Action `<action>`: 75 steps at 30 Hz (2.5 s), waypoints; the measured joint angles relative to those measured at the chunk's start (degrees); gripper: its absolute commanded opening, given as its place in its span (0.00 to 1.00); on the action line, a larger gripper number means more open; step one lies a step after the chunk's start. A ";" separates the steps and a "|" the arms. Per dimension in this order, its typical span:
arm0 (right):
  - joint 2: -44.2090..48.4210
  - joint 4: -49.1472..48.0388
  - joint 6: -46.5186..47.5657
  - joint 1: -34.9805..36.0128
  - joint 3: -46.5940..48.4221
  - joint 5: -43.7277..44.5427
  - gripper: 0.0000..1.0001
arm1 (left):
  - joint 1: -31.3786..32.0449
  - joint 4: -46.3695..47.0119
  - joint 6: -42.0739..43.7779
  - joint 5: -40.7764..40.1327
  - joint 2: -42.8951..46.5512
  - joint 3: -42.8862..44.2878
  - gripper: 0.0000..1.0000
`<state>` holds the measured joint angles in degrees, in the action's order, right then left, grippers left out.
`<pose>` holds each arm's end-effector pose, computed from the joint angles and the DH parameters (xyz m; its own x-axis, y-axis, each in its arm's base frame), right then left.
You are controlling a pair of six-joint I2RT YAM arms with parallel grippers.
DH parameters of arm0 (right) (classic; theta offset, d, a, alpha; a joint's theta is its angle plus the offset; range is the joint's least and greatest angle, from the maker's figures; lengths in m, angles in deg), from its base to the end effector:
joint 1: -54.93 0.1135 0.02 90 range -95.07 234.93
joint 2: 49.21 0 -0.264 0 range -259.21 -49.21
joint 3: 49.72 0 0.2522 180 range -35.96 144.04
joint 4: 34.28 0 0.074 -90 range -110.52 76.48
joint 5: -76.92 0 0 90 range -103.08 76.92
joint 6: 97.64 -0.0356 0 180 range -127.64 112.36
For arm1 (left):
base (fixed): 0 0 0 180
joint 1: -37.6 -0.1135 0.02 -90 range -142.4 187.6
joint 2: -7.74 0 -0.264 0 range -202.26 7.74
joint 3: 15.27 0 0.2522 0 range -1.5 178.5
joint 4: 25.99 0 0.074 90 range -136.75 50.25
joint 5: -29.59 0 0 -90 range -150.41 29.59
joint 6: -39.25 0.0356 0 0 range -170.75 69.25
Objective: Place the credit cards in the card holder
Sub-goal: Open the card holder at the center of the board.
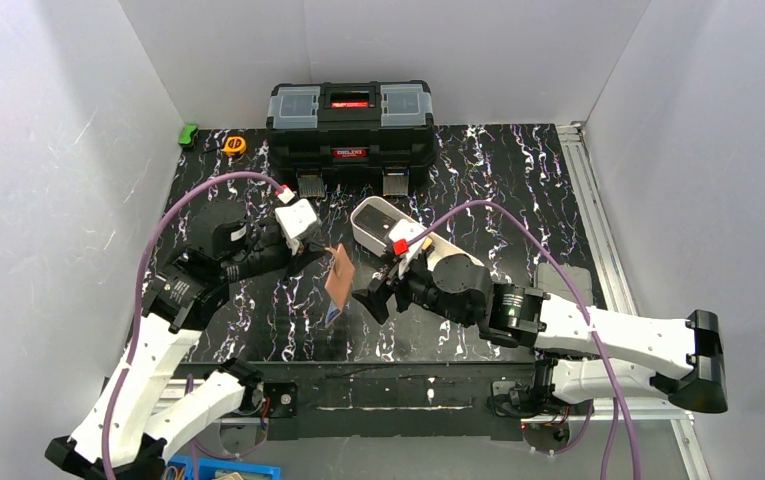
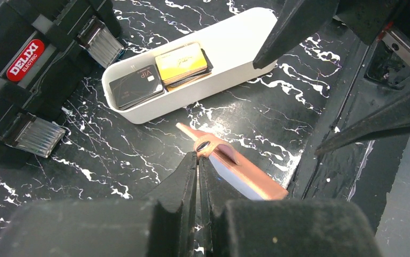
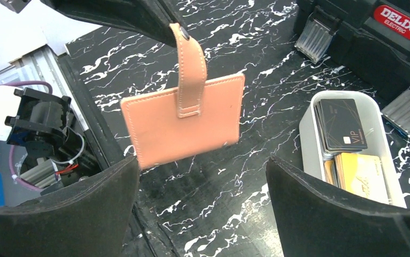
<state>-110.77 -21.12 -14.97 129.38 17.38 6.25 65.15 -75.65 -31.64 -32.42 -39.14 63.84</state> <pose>0.0789 0.2396 0.3557 -0.1400 -0.0541 -0.9887 -0.8099 0.5807 0.0829 0.1284 -0.0858 0.4091 0.0127 0.3194 -0.9475 0.8480 0.4987 0.1795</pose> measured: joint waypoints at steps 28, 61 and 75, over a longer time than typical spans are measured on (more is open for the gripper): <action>-25.35 -23.50 12.68 6.14 4.11 17.90 0.01 | 0.00 -11.06 -6.84 -6.91 -4.48 7.26 0.40; -40.48 23.63 14.43 -15.65 28.00 -62.05 0.01 | -4.55 -19.93 3.13 13.22 -1.03 4.39 0.93; -58.90 41.83 25.33 -15.82 41.42 -62.51 0.49 | -22.51 -35.71 19.26 19.58 -8.11 7.96 0.90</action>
<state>-169.67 20.71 10.36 113.56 58.80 -56.26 42.64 -111.37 -12.38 -12.84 -47.25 71.79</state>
